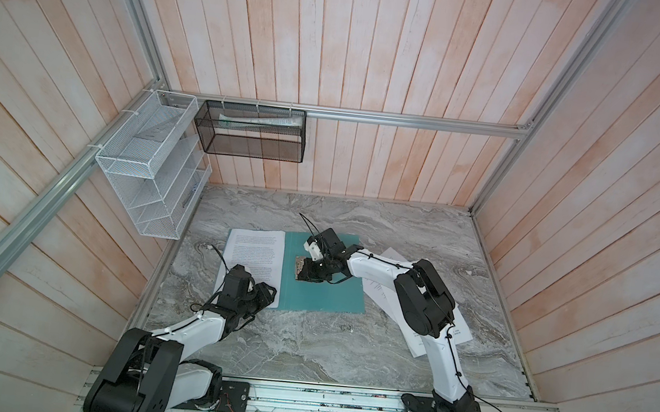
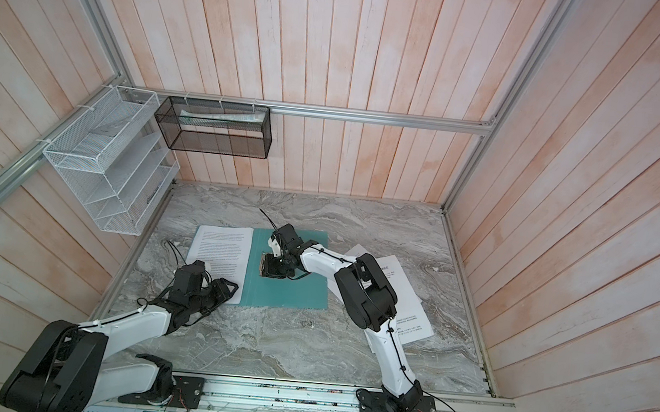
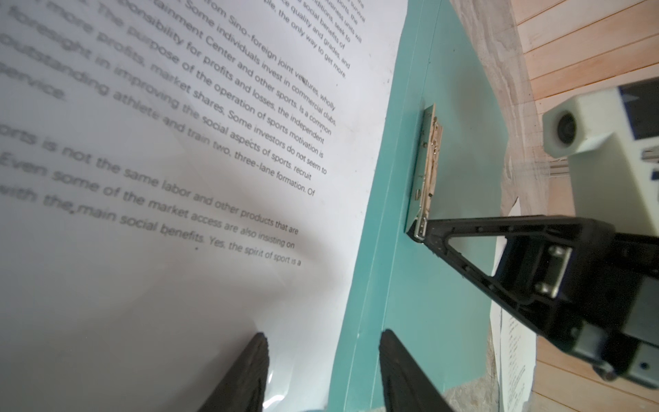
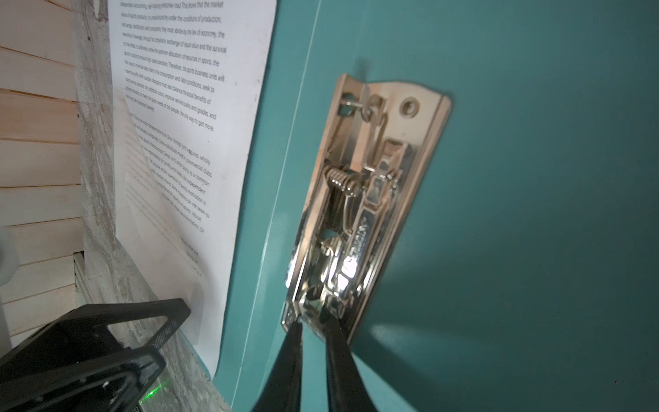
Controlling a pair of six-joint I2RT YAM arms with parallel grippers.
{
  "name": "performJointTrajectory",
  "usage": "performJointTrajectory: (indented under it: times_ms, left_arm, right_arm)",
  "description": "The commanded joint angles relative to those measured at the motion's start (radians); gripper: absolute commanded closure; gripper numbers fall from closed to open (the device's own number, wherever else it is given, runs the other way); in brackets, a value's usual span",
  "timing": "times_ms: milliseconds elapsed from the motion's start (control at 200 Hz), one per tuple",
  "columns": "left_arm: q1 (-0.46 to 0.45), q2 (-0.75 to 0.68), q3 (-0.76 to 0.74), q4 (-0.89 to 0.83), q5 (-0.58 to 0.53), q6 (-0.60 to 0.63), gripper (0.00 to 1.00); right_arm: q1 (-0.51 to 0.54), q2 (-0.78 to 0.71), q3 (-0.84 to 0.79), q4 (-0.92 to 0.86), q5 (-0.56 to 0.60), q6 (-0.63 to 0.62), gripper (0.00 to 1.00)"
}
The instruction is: Put the files into the folder
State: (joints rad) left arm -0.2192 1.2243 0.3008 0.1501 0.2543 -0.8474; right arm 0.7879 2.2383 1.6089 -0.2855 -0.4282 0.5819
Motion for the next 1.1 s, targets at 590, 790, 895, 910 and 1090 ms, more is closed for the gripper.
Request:
performJointTrajectory:
  times_ms: [590,790,895,910,1090]
  left_arm:
    - [-0.006,0.014,-0.042,-0.065,0.006,-0.016,0.48]
    - [-0.006,0.02,-0.044,-0.061,0.007,-0.013,0.49]
    - [-0.006,0.03,-0.044,-0.058,0.008,-0.009,0.49]
    - [-0.006,0.031,-0.044,-0.058,0.009,-0.01,0.49]
    - [-0.006,0.038,-0.048,-0.047,0.013,-0.015,0.49]
  right_arm:
    - [0.006,-0.001,0.025,0.014,-0.045,0.019,0.84]
    - [0.006,0.024,0.034,0.02,-0.058,0.022,0.89]
    - [0.006,0.032,0.035,0.021,-0.06,0.022,0.89]
    - [0.005,0.033,0.035,0.019,-0.061,0.021,0.89]
    - [0.0,0.039,0.039,0.013,-0.055,0.02,0.83]
